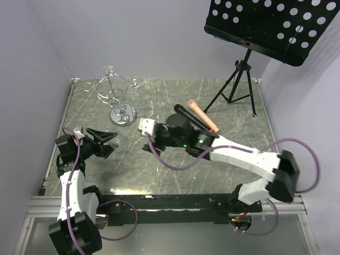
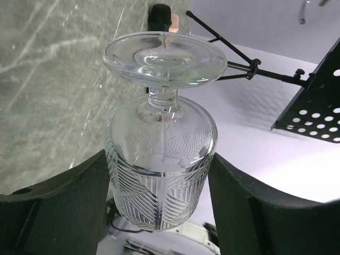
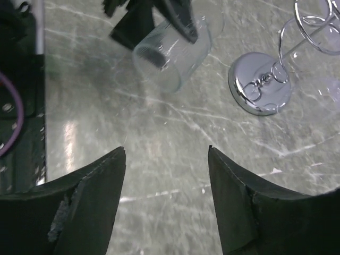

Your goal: Take the wine glass off the wine glass rack

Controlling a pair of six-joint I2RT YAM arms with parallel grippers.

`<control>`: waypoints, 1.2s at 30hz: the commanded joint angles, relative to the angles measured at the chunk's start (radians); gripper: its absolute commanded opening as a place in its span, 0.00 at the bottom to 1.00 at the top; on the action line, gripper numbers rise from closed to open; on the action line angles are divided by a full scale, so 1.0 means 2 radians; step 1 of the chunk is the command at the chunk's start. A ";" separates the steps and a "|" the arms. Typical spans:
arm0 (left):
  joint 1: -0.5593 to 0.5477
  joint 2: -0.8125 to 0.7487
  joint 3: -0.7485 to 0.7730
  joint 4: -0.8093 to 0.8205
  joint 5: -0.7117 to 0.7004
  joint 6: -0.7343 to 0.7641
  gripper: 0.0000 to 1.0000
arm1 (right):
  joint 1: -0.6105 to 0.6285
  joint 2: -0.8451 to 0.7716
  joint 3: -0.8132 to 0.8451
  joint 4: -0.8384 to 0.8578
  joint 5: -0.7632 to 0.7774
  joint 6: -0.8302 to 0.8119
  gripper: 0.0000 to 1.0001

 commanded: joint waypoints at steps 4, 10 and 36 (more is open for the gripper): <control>0.002 0.037 0.013 0.038 0.065 -0.071 0.01 | 0.008 0.085 0.066 0.112 0.029 0.019 0.67; 0.002 0.047 0.015 0.030 0.058 -0.091 0.01 | 0.019 0.147 0.105 0.128 0.031 0.024 0.66; 0.012 0.041 -0.009 -0.006 0.057 -0.112 0.01 | 0.036 0.262 0.150 0.193 0.117 0.008 0.54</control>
